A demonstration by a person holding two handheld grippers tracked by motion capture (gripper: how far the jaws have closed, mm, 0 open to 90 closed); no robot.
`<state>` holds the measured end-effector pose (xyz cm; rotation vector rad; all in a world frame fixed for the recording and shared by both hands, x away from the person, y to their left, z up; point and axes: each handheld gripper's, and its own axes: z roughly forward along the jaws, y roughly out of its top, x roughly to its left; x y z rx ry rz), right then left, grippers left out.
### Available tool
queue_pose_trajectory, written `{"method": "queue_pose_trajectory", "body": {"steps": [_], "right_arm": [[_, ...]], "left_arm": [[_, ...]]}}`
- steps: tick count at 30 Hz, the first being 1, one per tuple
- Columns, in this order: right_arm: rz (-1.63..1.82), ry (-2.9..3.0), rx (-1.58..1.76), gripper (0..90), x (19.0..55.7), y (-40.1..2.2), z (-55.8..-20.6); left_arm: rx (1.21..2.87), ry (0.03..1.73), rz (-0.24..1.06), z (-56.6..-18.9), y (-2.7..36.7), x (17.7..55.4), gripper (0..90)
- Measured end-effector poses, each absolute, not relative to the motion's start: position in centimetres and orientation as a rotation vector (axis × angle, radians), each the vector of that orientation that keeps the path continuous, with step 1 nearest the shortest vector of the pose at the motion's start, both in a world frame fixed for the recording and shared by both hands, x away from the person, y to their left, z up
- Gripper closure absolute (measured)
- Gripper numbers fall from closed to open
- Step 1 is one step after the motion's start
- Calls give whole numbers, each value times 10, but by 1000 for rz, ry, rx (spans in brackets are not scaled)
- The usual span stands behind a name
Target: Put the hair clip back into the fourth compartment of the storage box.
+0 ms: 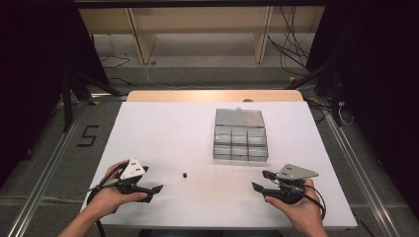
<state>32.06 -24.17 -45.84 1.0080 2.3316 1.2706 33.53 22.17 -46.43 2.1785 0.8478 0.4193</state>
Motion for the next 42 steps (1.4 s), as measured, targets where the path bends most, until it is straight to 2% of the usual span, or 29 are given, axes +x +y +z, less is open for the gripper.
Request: {"method": "queue_pose_trajectory", "body": {"steps": [8,42], "right_arm": [[1307,2339,1001,422,320,-232,-458],[1358,2389,884,451,341,-139,-466]], "left_arm": [[2182,846,420,-465,223,335,168],[2188,842,411,-466,220,335,168]]}}
